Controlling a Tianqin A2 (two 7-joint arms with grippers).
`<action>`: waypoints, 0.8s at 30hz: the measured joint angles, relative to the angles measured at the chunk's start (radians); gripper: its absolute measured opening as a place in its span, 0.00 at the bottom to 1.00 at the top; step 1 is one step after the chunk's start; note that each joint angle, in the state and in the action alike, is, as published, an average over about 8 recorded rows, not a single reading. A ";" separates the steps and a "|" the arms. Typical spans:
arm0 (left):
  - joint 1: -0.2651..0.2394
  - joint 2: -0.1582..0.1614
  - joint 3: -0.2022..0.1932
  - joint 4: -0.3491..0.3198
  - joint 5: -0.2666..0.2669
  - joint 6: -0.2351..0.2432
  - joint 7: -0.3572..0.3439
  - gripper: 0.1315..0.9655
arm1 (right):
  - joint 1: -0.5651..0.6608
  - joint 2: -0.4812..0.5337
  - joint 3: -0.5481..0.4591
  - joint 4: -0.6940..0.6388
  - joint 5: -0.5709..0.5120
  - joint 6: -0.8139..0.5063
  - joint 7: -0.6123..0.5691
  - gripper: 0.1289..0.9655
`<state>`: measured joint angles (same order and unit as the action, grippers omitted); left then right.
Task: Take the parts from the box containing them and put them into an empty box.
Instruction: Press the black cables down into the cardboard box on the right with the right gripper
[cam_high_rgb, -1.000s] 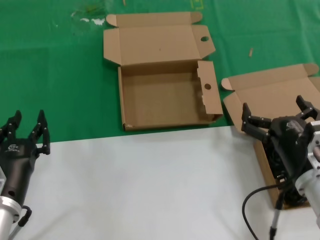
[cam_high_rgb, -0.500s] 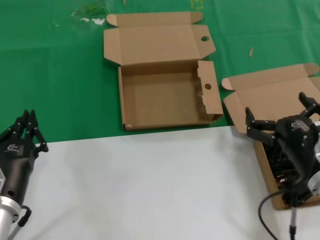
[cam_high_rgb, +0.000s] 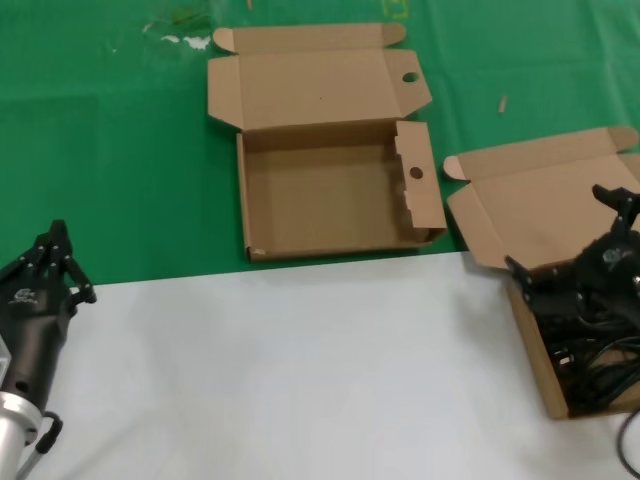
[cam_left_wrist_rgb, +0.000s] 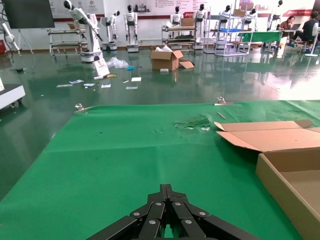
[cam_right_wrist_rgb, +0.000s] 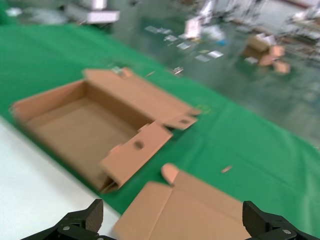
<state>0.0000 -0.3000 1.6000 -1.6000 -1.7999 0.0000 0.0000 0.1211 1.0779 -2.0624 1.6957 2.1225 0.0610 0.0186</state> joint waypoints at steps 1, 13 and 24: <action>0.000 0.000 0.000 0.000 0.000 0.000 0.000 0.01 | 0.021 0.037 -0.035 0.004 0.010 -0.004 0.007 1.00; 0.000 0.000 0.000 0.000 0.000 0.000 0.000 0.01 | 0.201 0.255 -0.222 -0.010 -0.269 -0.217 0.273 1.00; 0.000 0.000 0.000 0.000 0.000 0.000 0.000 0.01 | 0.216 0.241 -0.103 -0.030 -0.611 -0.516 0.379 1.00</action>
<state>0.0000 -0.3000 1.6000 -1.6000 -1.7997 0.0000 -0.0004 0.3368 1.3186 -2.1657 1.6657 1.5113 -0.4552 0.3979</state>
